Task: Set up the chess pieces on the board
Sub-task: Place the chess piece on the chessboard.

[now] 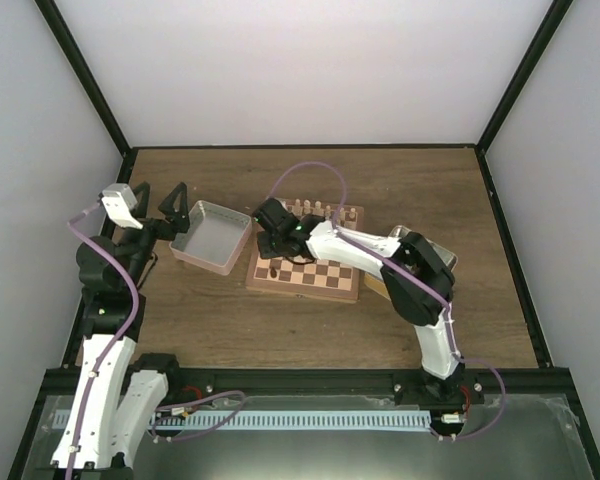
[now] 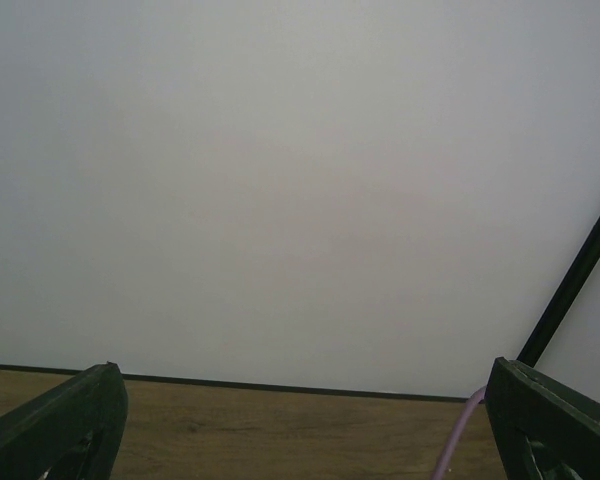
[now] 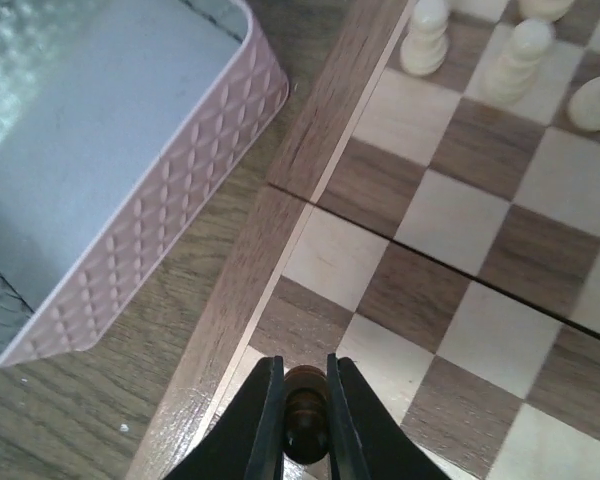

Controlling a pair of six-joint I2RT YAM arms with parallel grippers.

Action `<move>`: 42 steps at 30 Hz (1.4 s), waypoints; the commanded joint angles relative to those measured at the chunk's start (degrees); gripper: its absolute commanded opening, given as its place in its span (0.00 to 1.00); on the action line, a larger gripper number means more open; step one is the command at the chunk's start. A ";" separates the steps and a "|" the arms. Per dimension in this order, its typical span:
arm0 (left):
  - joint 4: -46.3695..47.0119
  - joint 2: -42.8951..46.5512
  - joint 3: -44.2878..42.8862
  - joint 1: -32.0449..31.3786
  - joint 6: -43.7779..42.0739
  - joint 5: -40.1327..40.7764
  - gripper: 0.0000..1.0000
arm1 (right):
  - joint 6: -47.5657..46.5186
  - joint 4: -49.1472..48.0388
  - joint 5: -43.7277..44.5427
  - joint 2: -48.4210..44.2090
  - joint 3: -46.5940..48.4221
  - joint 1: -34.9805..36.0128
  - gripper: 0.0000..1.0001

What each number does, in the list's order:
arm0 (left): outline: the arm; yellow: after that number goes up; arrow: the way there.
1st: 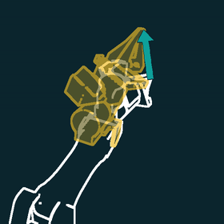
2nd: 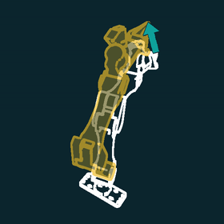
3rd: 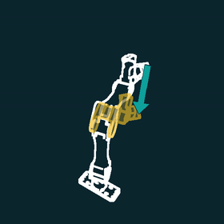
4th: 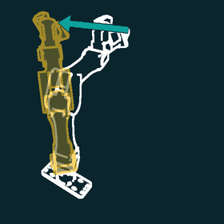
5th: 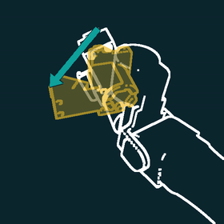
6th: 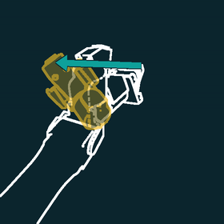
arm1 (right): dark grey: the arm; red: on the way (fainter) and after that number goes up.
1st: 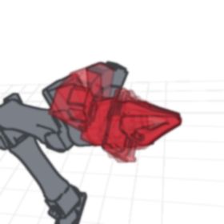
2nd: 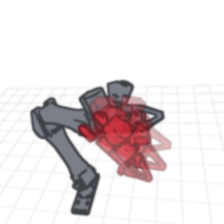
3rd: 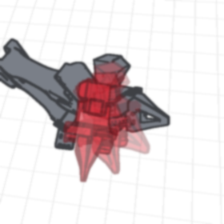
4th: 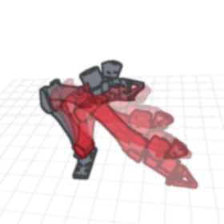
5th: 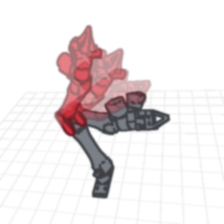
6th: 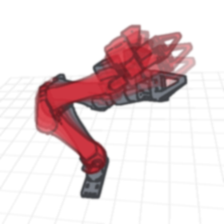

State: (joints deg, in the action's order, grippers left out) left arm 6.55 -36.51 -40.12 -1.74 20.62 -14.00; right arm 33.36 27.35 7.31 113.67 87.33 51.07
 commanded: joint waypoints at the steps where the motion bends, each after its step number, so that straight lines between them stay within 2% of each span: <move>1: 0.04 0.59 0.58 0.42 -0.06 0.38 1.00 | -4.11 3.63 2.57 2.53 4.23 2.14 0.04; 16: 0.21 0.58 0.88 0.42 0.21 0.21 1.00 | -6.85 5.07 0.82 7.44 7.55 4.13 0.04; 22: 0.30 0.56 0.83 0.42 0.29 0.20 1.00 | -6.95 5.43 1.73 8.23 7.99 4.21 0.07; 25: 0.31 0.58 0.89 0.36 0.29 0.20 1.00 | -6.94 5.40 1.43 8.37 8.24 4.14 0.11; 30: 0.27 0.57 0.90 0.41 0.21 0.20 1.00 | -6.78 6.02 1.09 7.96 8.62 4.19 0.23; 38: 0.28 0.56 0.95 0.40 0.36 0.41 1.00 | -4.53 5.11 3.27 4.64 8.52 4.05 0.33; 42: 0.61 0.65 0.73 0.38 0.04 -1.13 1.00 | -1.80 2.80 6.15 0.73 5.81 3.19 0.35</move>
State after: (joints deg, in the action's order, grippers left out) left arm 6.31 -36.51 -39.62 -1.74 20.82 -14.00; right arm 28.36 32.45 9.54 120.44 93.36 54.92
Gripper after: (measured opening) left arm 0.998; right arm 0.342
